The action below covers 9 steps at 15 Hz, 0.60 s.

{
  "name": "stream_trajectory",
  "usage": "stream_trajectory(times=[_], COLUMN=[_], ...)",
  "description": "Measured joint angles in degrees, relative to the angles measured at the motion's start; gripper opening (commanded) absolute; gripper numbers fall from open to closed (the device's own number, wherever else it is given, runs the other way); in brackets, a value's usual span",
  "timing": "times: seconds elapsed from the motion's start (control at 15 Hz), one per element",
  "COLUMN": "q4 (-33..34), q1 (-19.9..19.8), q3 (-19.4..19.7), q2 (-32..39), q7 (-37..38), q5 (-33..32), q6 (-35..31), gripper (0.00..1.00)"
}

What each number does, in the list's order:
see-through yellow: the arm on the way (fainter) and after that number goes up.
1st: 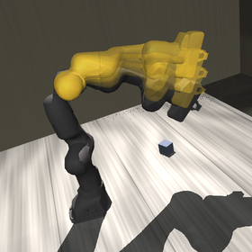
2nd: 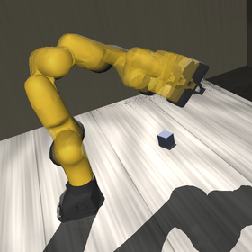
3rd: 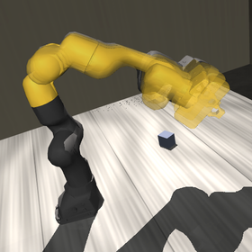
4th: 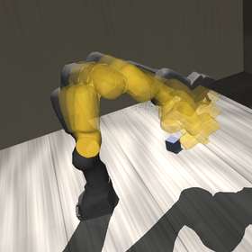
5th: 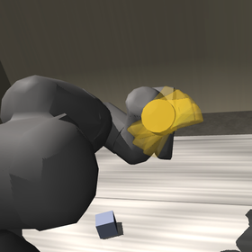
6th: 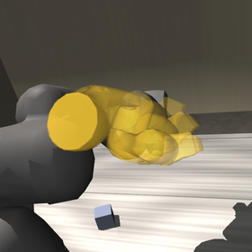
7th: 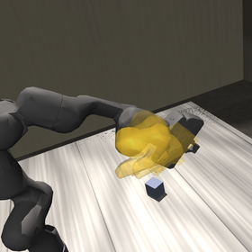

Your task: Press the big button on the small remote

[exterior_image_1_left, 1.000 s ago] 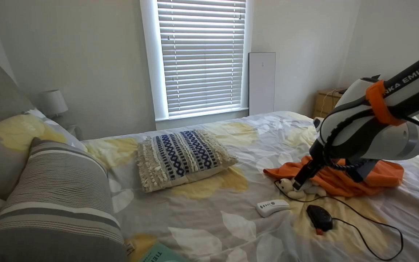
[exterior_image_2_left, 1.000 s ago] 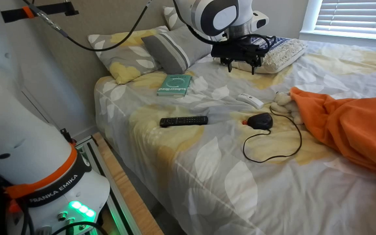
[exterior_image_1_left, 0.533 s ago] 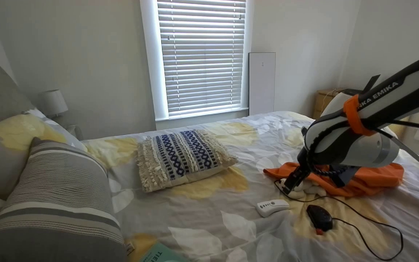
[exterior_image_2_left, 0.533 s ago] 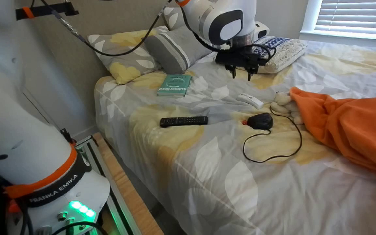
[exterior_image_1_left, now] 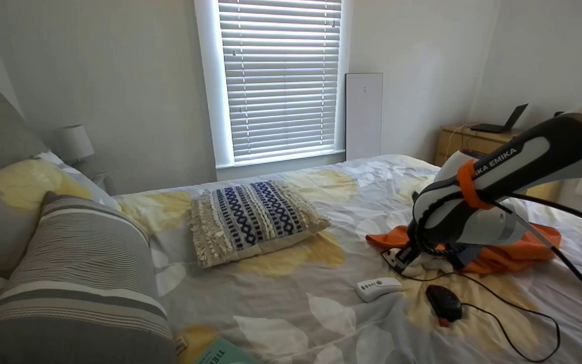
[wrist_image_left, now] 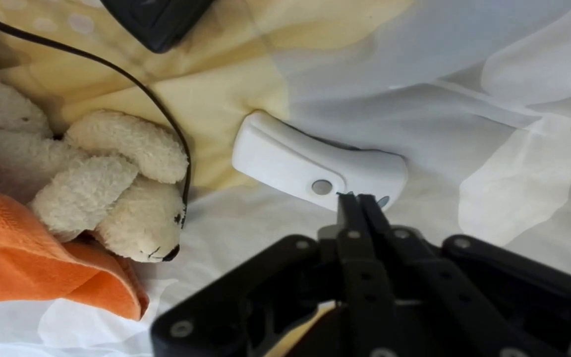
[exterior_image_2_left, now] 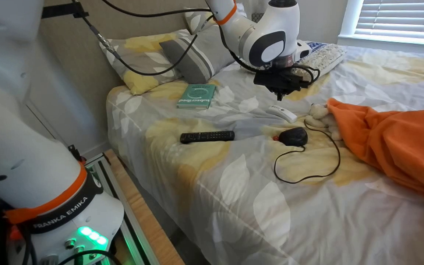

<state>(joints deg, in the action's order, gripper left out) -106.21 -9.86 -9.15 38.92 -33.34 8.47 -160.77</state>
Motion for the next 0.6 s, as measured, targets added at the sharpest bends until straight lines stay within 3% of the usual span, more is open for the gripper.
stream_trajectory(times=[0.6], q4=[7.62], q1=[0.15], q3=[-1.00], q2=[8.36], q7=[2.30], q5=[-3.92], q6=[-2.66], gripper=[0.00])
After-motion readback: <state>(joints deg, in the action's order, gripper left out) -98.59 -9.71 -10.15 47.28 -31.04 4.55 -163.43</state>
